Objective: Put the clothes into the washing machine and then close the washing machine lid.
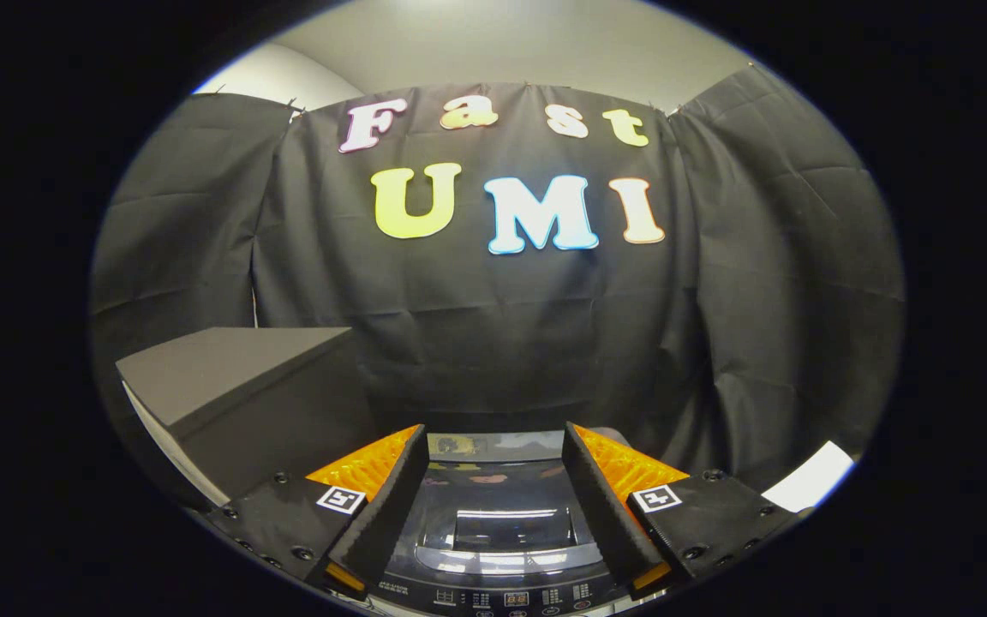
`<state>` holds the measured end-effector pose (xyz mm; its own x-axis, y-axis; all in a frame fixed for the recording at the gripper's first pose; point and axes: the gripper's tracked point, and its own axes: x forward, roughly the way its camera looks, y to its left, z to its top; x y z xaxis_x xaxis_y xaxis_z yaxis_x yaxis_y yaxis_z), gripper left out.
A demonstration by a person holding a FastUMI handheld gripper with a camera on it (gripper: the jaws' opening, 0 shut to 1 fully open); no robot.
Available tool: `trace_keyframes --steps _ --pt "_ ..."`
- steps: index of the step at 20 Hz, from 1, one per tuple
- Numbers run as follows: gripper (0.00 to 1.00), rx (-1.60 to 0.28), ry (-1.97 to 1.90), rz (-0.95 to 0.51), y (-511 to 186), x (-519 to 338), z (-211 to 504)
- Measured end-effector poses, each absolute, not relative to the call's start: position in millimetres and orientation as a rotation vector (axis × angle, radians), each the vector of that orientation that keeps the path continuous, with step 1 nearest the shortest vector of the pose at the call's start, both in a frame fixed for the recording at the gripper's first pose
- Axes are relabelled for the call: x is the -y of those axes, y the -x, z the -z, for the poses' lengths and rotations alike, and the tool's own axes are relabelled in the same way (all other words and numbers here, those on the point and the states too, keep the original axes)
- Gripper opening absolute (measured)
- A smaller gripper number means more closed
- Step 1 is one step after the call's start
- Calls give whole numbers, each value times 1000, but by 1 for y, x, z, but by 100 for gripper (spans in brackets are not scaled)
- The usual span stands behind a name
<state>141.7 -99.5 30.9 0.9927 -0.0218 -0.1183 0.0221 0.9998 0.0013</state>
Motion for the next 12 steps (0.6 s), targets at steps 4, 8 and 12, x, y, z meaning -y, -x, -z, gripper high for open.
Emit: trace_keyframes --steps 4,8,12 --pt "97 -86 4 18 -111 94 -56" --pt "97 -52 4 19 -76 90 -78" --pt "97 -24 8 13 -44 84 -93"
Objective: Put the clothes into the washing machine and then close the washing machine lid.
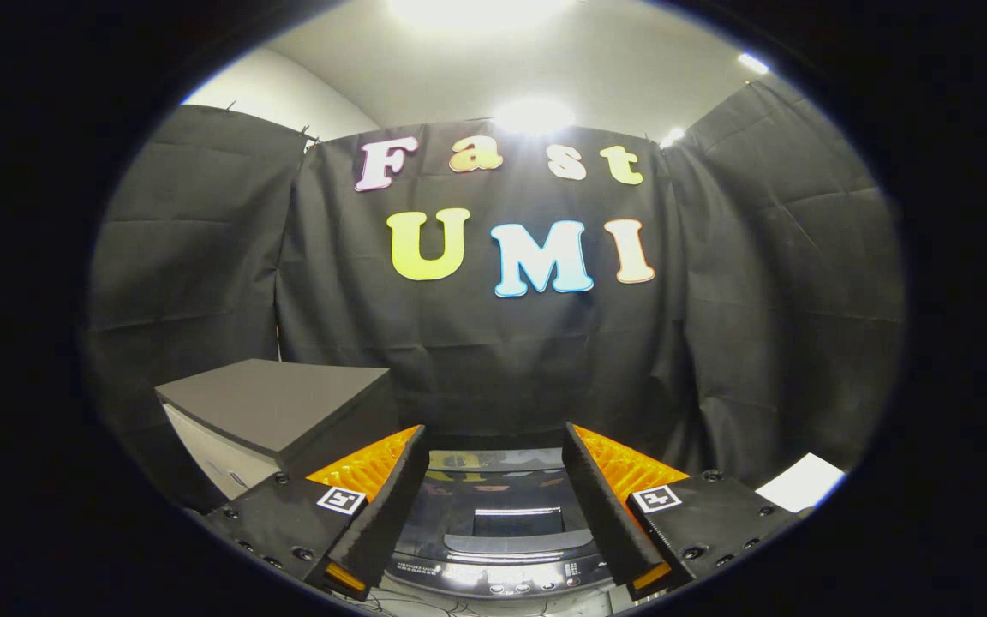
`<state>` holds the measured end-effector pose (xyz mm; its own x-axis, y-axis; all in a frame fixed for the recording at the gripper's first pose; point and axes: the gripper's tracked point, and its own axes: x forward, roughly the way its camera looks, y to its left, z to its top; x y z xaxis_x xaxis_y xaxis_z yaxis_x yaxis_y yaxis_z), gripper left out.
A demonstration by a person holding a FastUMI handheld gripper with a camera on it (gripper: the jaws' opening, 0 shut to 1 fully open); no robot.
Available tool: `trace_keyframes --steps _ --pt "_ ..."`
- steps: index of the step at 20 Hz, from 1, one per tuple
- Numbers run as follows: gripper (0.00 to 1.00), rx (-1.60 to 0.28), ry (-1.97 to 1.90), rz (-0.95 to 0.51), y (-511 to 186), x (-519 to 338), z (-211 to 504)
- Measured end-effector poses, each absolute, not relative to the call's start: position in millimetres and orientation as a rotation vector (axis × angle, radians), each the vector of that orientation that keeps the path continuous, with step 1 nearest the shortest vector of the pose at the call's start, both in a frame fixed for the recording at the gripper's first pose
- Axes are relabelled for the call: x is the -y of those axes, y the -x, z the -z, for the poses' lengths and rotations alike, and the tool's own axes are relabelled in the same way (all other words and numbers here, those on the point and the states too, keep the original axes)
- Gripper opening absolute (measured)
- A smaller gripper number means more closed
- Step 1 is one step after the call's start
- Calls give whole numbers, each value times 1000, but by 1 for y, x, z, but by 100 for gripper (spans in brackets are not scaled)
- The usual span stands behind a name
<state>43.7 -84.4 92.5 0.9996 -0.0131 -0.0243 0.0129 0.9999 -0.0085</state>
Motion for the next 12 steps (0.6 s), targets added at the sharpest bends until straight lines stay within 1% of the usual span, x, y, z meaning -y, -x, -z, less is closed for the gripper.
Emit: trace_keyframes --steps 7,12 --pt "97 1 20 5 9 77 -100" --pt "97 6 7 16 33 83 -101"
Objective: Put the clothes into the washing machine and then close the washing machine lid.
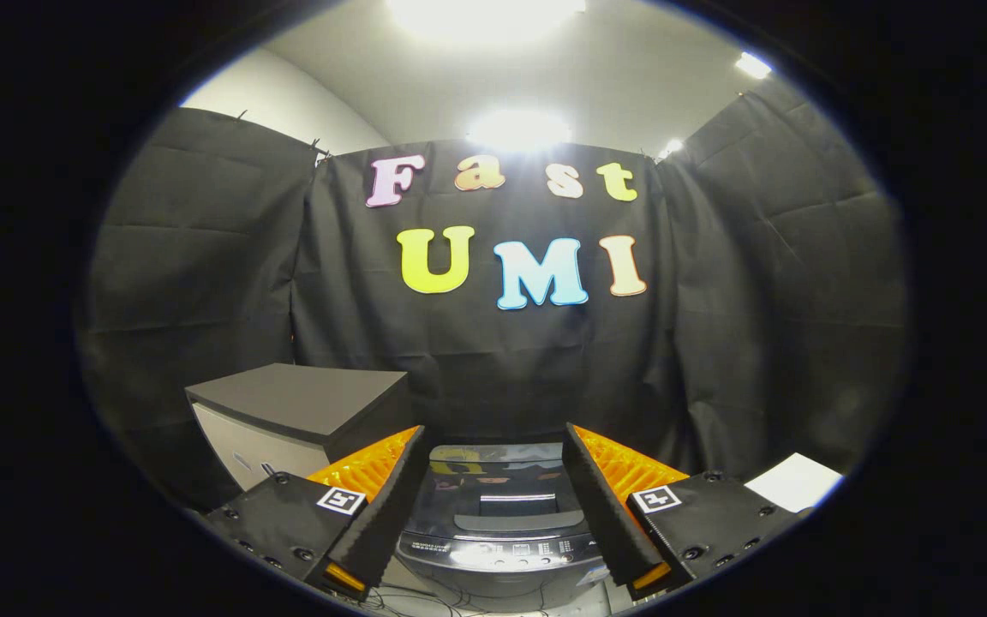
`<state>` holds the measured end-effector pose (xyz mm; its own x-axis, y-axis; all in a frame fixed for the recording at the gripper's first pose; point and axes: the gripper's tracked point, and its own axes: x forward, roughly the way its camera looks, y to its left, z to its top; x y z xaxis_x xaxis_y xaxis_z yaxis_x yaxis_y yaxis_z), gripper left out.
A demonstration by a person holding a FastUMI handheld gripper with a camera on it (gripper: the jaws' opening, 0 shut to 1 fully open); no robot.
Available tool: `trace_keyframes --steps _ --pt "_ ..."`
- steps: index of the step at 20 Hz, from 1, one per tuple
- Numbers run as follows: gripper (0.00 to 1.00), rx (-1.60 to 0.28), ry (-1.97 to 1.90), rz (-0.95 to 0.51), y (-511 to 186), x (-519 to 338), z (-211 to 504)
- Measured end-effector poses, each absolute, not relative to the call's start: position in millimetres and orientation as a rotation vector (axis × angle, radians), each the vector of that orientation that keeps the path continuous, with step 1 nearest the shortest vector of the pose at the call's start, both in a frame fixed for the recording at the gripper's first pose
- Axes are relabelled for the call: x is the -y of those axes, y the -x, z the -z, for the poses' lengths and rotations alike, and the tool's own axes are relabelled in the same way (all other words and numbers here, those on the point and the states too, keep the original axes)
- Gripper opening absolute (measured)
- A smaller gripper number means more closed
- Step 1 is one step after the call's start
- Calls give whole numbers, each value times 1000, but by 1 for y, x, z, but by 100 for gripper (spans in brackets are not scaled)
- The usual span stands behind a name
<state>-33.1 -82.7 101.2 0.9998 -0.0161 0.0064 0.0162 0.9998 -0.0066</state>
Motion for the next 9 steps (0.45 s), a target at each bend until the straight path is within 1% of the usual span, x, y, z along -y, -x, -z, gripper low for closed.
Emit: trace_keyframes --steps 9 --pt "97 18 7 6 45 76 -110"
